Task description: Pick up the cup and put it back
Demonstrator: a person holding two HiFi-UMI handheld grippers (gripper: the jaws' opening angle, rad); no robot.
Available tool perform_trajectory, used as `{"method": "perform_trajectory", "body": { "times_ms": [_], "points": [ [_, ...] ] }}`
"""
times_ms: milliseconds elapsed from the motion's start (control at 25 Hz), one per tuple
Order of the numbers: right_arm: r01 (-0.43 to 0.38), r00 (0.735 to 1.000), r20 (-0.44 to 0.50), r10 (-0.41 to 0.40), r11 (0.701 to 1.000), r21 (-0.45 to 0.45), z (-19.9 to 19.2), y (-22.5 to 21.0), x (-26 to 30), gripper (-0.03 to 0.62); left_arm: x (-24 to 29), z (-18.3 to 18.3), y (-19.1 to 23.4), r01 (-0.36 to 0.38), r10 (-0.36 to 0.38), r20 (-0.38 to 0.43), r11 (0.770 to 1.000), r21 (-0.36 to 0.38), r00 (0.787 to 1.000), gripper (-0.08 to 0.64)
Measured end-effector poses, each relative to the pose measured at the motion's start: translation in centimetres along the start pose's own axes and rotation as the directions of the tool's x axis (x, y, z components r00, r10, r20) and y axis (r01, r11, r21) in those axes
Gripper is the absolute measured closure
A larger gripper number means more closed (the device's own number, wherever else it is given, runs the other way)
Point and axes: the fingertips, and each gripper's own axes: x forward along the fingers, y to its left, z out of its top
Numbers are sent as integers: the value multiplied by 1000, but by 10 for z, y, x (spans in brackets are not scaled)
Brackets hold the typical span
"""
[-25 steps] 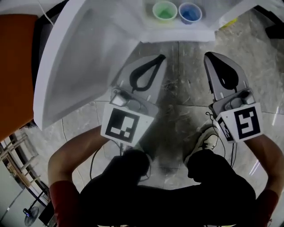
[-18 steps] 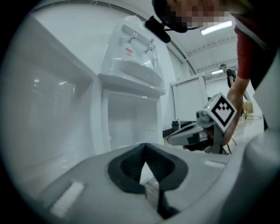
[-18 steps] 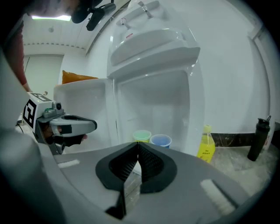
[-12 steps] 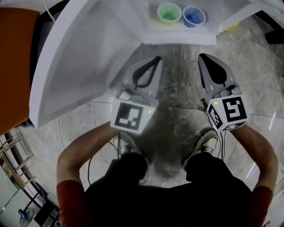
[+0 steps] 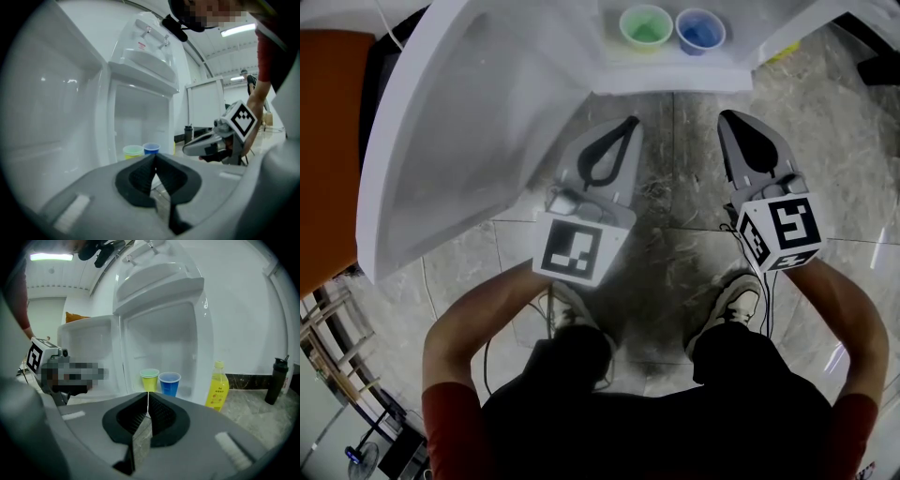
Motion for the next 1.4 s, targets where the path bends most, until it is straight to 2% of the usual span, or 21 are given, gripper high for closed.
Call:
{"method": "perform_trajectory", "body": {
  "times_ms": [440, 560, 840, 1400],
  "points": [
    [-7, 1000, -15, 7, 1000, 27, -10, -8, 25, 583, 13, -13, 0, -4, 4, -35, 1000, 0, 999, 561],
    [-9, 1000, -21, 10, 999, 40, -15, -9, 32, 532, 16, -15, 1, -8, 8, -38, 1000, -11, 999, 561],
    [22, 999, -38, -19, 995, 93, -24, -17, 43, 352, 18, -21, 1, -16, 15, -49, 1000, -24, 999, 561],
    [87, 996, -31, -83, 988, 130, -20, -46, 93, 297, 18, -34, 2, -28, 27, -89, 999, -15, 996, 561]
  ]
}}
